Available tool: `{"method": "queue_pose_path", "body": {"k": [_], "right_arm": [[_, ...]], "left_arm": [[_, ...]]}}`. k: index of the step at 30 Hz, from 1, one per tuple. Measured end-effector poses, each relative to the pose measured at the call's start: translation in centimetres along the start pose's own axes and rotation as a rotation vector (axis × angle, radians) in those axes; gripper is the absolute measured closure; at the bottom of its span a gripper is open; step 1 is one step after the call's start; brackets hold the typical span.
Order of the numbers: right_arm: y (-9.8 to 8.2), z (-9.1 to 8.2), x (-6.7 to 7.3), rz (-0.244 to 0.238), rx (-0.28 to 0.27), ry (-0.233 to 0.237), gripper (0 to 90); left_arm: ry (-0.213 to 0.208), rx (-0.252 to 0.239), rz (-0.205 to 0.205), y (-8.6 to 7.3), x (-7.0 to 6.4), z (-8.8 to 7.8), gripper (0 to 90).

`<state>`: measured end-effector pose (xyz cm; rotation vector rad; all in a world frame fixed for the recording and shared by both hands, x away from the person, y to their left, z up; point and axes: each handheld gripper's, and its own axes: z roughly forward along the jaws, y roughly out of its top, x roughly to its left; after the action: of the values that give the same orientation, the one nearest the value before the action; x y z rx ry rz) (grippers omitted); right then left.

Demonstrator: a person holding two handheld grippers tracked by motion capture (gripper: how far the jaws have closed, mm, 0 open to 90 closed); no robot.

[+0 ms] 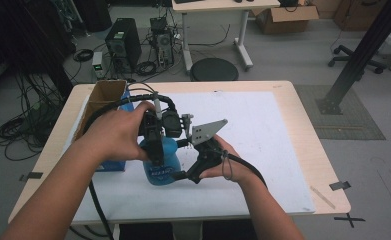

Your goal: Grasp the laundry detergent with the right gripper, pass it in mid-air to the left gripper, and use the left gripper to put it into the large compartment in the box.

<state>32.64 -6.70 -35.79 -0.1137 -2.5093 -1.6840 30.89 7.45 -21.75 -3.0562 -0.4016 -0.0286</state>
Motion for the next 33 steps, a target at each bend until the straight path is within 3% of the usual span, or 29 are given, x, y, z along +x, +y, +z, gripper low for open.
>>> {"method": "queue_pose_path", "body": {"k": [1, 2, 3, 5, 9, 11, 15, 23, 26, 33], "right_arm": [[-0.1, -0.4, -0.1, -0.002, 0.005, -0.002, 1.0], [-0.1, -1.5, -0.1, 0.002, 0.017, -0.026, 0.9], [-0.1, -1.5, -0.1, 0.002, 0.017, -0.026, 0.9], [-0.2, -2.5, -0.1, 0.009, 0.023, -0.040, 0.9], [-0.5, -4.6, 0.0, -0.001, 0.053, -0.069, 0.9], [-0.7, -5.3, 0.1, -0.001, 0.075, -0.081, 0.9], [-1.1, -6.9, 0.2, 0.014, 0.102, -0.112, 0.9], [-1.2, -9.8, 0.4, 0.045, 0.115, -0.152, 0.9], [-1.1, -10.4, 0.5, 0.042, 0.126, -0.159, 1.0], [-1.1, -11.3, 0.6, 0.044, 0.133, -0.177, 1.0]], "left_arm": [[-0.006, -0.005, -0.031, -0.1, 0.3, -0.1, 38.7], [-0.015, -0.008, -0.090, -0.3, 0.9, -0.4, 38.6], [-0.015, -0.008, -0.090, -0.3, 0.9, -0.4, 38.6], [-0.019, -0.014, -0.152, -0.6, 1.5, -0.7, 38.7], [0.013, -0.012, -0.291, -0.9, 2.9, -1.4, 38.6], [0.033, -0.002, -0.382, -1.1, 3.8, -1.9, 38.6], [0.008, -0.037, -0.594, -1.9, 5.7, -3.1, 38.6], [-0.019, -0.041, -0.756, -3.0, 7.8, -4.7, 38.6], [-0.021, -0.027, -0.792, -3.5, 8.3, -5.1, 38.6], [0.015, -0.006, -0.897, -4.9, 9.3, -7.1, 38.5]]}}
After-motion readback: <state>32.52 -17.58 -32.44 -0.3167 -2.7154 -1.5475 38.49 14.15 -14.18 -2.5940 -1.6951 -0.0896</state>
